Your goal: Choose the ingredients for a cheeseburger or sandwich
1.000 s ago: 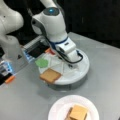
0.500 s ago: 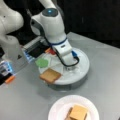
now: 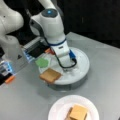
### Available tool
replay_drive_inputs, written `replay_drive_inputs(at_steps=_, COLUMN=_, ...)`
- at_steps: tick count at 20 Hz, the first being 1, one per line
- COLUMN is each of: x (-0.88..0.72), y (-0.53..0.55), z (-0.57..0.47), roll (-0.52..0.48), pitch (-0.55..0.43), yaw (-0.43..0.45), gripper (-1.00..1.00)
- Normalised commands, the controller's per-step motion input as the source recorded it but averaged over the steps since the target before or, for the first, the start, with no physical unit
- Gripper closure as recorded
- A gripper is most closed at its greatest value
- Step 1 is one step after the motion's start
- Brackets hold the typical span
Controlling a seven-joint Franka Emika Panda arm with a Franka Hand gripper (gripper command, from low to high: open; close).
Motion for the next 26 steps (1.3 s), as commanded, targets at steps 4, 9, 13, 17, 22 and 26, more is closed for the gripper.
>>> replay_drive_inputs(at_steps=4, x=0.42, y=-0.1, z=0.08, roll=-0.045, pitch=0.275, yaw=0.022, gripper=-1.0)
replay_drive_inputs(at_steps=9, x=0.4, y=-0.08, z=0.23, roll=-0.05, pitch=0.268, yaw=0.022, gripper=-1.0)
replay_drive_inputs(at_steps=13, x=0.39, y=-0.06, z=0.29, roll=-0.043, pitch=0.252, yaw=0.037, gripper=-1.0)
replay_drive_inputs(at_steps=17, x=0.34, y=-0.02, z=0.27, roll=-0.05, pitch=0.253, yaw=0.051, gripper=-1.0)
replay_drive_inputs(at_steps=22, x=0.3, y=-0.01, z=0.21, roll=-0.058, pitch=0.233, yaw=0.058, gripper=-1.0)
replay_drive_inputs(at_steps=26, x=0.27, y=0.01, z=0.15, roll=-0.074, pitch=0.224, yaw=0.062, gripper=-1.0)
